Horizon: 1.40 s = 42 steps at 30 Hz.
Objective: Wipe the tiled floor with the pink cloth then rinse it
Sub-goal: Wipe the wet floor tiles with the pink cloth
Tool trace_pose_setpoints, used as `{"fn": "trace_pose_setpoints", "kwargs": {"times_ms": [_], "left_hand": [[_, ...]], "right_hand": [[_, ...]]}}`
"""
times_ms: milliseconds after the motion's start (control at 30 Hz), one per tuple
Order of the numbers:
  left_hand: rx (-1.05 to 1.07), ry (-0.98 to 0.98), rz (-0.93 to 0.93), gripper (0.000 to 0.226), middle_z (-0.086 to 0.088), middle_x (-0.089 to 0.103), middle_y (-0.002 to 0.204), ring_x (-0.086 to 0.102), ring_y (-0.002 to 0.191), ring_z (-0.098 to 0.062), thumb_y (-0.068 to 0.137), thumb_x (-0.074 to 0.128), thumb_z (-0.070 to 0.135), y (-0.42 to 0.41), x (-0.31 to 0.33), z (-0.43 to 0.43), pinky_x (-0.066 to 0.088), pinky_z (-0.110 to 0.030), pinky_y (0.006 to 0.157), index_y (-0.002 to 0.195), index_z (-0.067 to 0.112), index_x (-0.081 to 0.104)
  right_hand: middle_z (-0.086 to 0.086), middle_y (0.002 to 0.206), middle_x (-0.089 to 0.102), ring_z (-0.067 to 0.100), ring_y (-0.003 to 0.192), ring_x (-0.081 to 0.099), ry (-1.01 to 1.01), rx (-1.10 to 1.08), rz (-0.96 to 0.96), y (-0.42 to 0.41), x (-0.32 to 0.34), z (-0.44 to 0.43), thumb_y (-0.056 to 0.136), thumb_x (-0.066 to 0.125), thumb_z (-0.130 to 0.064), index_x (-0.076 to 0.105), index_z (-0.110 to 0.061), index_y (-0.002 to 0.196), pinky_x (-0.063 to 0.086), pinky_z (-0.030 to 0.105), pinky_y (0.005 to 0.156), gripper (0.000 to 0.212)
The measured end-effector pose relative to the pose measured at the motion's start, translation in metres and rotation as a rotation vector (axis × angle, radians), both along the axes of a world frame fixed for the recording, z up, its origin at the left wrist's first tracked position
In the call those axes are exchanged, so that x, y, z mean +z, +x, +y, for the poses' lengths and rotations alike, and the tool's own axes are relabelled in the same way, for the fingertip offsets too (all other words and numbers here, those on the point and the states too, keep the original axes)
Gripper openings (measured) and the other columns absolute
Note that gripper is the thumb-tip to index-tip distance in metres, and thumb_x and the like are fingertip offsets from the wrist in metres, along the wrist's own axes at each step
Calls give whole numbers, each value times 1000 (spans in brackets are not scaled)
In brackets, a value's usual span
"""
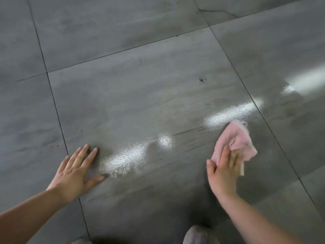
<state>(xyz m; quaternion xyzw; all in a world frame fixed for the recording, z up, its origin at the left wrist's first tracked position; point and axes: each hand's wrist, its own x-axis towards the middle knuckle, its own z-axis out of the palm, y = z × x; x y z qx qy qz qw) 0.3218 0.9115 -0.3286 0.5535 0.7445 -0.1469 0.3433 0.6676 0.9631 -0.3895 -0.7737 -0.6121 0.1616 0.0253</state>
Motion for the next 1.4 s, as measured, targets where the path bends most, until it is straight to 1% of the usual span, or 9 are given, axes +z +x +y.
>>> {"fn": "trace_pose_setpoints", "kwargs": {"times_ms": [167,300,433,533,633,767,933,1200,1400], "left_hand": [[-158,-154,91,137,10,-35,136,-27,125,-1,12,-26,91,-18,4,-14,-8,-32,117,120,6,-35],[-148,-153,39,122,13,-34,133,-27,125,-1,36,-1,79,-19,1,-16,-5,-31,118,130,8,-30],[-161,-124,50,114,14,-33,134,-25,125,1,43,1,81,-23,-3,-17,-4,-29,117,127,10,-31],[-150,-125,68,100,10,-26,149,-20,138,-5,68,13,83,-23,-4,-16,-2,-29,118,140,22,-20],[-118,-76,46,112,8,-17,152,-12,144,-12,46,0,83,-20,-3,-14,-3,-30,118,143,27,-8],[6,4,-1,117,2,-7,156,-7,145,-15,39,3,80,-10,-4,-11,0,-32,119,144,28,2],[-62,86,14,138,3,-4,156,-7,144,-14,25,-16,95,-5,-11,15,-3,-30,117,144,28,4],[-166,56,51,77,1,-16,155,-14,144,-16,86,34,59,18,-21,84,-3,-33,118,143,28,-9],[-203,103,84,100,6,-29,148,-27,137,-12,66,16,80,12,-36,86,-17,-31,113,128,19,-33]], "right_hand": [[11,133,37,33,131,22,51,847,-18,-75,-4,-85,63,53,-50,34,-18,133,12,43,109,79],[-1,134,34,23,125,34,159,1213,-20,-73,-12,-52,70,47,-45,38,-24,127,16,38,109,62],[14,125,57,38,118,46,95,790,-41,-29,-14,11,77,38,-34,41,-12,126,53,47,85,53],[31,126,54,50,120,47,54,294,-6,5,-1,37,78,38,-36,44,4,130,42,58,96,66],[34,142,33,50,134,27,-25,-32,22,-16,9,37,81,59,-35,31,6,139,23,55,110,76],[33,121,54,50,117,38,31,274,-41,-73,2,-10,61,58,-44,41,3,127,43,57,94,82],[10,138,32,32,124,30,225,462,-42,-78,-5,-31,68,42,-54,33,-16,134,19,51,104,77],[7,143,28,26,130,26,204,693,-3,-75,-16,40,74,39,-41,37,-21,131,8,50,105,60],[10,156,16,26,142,19,67,98,-73,23,-5,122,75,26,-51,31,-18,143,14,47,112,76]]}}
